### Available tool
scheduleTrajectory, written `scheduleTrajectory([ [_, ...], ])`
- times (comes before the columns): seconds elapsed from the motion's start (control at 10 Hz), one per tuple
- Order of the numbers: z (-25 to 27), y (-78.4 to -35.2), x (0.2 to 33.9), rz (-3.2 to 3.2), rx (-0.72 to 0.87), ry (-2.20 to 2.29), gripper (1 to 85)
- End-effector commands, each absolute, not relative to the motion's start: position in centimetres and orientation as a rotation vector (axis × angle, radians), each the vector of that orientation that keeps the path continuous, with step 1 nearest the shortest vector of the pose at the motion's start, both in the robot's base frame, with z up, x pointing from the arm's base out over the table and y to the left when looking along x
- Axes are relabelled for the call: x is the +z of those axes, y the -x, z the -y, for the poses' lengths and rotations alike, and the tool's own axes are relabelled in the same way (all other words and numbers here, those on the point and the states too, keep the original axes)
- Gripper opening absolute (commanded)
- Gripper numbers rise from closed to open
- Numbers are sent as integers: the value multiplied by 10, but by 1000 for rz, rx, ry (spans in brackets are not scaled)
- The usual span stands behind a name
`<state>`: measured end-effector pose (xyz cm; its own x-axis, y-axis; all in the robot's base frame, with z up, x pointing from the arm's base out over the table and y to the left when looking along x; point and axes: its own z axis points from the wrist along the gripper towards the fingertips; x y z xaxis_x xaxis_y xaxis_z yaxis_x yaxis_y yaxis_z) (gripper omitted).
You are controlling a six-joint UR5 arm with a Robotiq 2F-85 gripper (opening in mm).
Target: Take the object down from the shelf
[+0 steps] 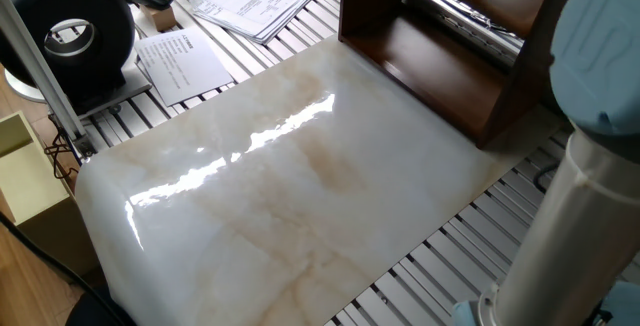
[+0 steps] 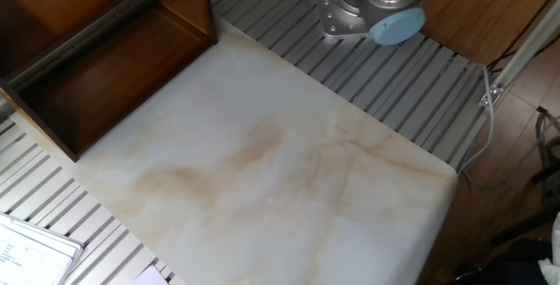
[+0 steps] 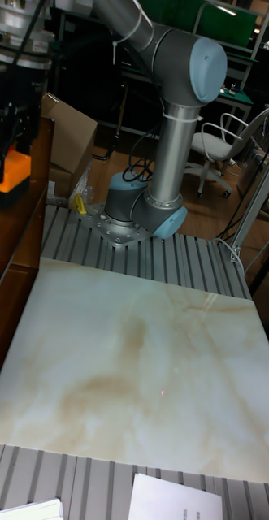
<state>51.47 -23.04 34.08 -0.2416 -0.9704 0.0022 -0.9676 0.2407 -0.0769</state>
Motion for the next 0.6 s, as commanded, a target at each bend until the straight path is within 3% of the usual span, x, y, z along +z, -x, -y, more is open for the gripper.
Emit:
scheduleTrajectory([
  [0.0,223,-506,346,-2555,-78,1735,10],
  [0.3,201,-506,347,-2648,43,1506,10],
  [0.5,174,-511,351,-2688,37,1418,10],
])
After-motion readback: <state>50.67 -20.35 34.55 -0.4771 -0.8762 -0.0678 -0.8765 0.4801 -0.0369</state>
